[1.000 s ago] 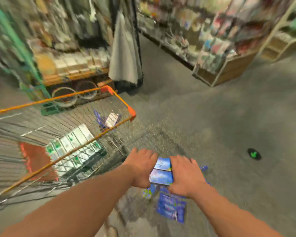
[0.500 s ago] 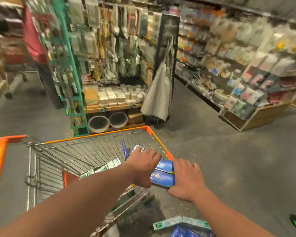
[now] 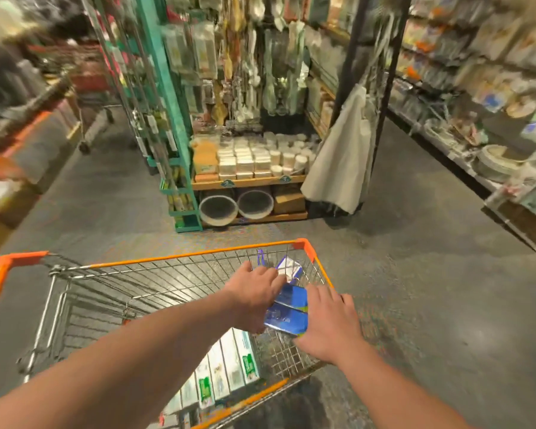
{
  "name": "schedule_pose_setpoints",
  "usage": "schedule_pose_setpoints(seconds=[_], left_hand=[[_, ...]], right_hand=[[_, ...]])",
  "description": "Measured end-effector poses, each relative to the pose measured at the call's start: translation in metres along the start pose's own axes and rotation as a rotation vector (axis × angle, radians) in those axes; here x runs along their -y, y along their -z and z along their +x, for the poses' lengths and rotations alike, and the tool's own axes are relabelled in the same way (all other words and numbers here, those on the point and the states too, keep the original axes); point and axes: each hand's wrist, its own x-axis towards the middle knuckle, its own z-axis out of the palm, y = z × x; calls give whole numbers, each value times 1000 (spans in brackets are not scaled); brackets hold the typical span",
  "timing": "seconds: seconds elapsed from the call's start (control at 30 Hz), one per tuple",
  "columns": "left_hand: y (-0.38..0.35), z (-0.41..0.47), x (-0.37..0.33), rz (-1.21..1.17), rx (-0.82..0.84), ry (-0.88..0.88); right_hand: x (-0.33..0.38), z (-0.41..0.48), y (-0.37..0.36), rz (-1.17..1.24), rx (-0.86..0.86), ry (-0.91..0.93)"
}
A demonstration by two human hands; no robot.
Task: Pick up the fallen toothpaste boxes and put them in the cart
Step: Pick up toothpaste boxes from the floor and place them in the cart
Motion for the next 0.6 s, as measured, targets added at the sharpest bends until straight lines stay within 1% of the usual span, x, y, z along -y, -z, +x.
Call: schedule_pose_setpoints(seconds=[0.2, 0.4, 0.5, 0.6], left_hand=[[-47, 74, 22, 12, 165, -18], [-129, 144, 37, 50, 227, -135], [-178, 168, 40, 41, 274, -190], [-223, 184, 42, 47, 299, -273]], right_hand=[[-22, 68, -50, 48, 97, -44], [-27, 125, -121, 35, 295, -132], [-25, 147, -163, 27, 393, -207], [-19, 167, -216, 90, 412, -316]])
